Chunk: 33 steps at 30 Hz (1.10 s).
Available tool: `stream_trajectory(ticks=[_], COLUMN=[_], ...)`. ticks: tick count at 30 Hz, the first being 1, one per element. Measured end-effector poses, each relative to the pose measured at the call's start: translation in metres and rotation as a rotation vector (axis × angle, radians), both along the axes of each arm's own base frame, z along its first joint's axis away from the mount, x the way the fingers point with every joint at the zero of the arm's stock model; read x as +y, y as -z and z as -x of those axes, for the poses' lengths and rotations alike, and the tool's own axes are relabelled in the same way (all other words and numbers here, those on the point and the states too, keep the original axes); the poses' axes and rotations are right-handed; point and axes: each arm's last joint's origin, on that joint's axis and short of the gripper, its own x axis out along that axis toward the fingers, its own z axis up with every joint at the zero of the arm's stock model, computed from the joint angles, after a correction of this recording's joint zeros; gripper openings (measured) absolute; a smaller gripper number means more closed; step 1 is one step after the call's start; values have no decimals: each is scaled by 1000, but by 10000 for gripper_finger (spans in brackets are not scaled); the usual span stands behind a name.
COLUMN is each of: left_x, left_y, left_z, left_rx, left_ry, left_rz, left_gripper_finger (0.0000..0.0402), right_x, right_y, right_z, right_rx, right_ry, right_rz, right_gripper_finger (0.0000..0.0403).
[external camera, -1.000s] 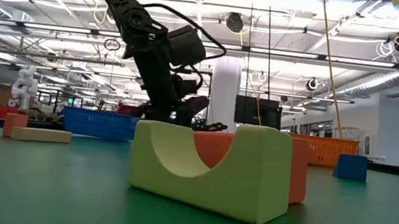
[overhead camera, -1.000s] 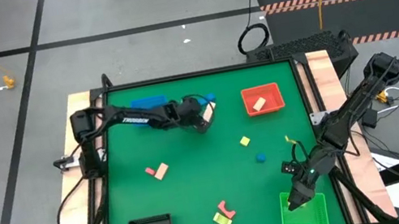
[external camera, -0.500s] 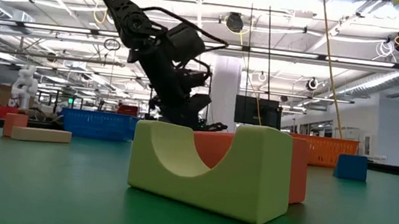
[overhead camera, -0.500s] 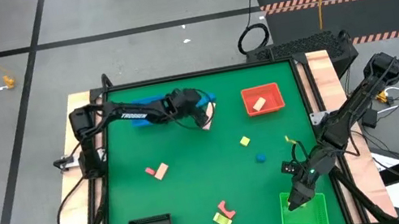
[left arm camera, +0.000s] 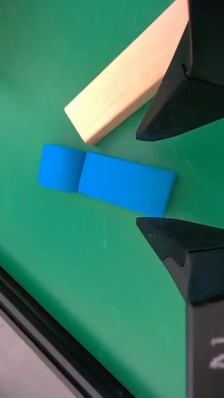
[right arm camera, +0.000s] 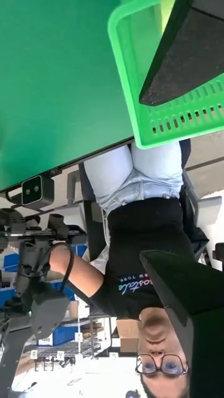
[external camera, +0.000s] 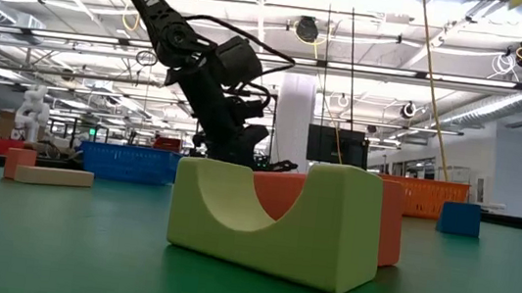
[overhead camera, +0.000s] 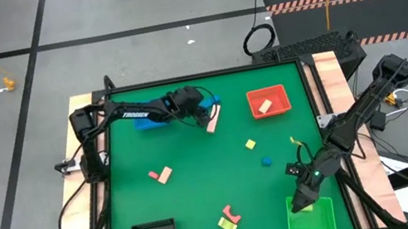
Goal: Sort & place blocks by color
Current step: Put the top left blue block in the black basket
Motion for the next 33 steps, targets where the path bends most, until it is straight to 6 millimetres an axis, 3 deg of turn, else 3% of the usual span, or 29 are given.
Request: stream_trajectory(ticks=[8, 15, 21, 24, 33], left_x=[-1, 1, 1, 4, 13], left_y=[1, 20, 19, 18, 19], left_z=[-1, -7, -11, -10, -5], left_rx=[26, 53, 71, 75, 96], left_ry=[47, 58, 60, 69, 59], left_rz=[-34, -28, -65, -70, -58], left_gripper_finger=[213, 213, 210, 181, 32], right_x=[-3, -3, -3, -3, -3], right_y=[0, 0, 1, 1, 1], right_z=[-3, -3, -2, -2, -2], right_rx=[-9, -6, -2, 0, 1], right_ry=[14, 13, 13, 13, 13], right_rz=[9, 10, 14, 15, 17], right_gripper_finger=[391, 391, 391, 391, 391])
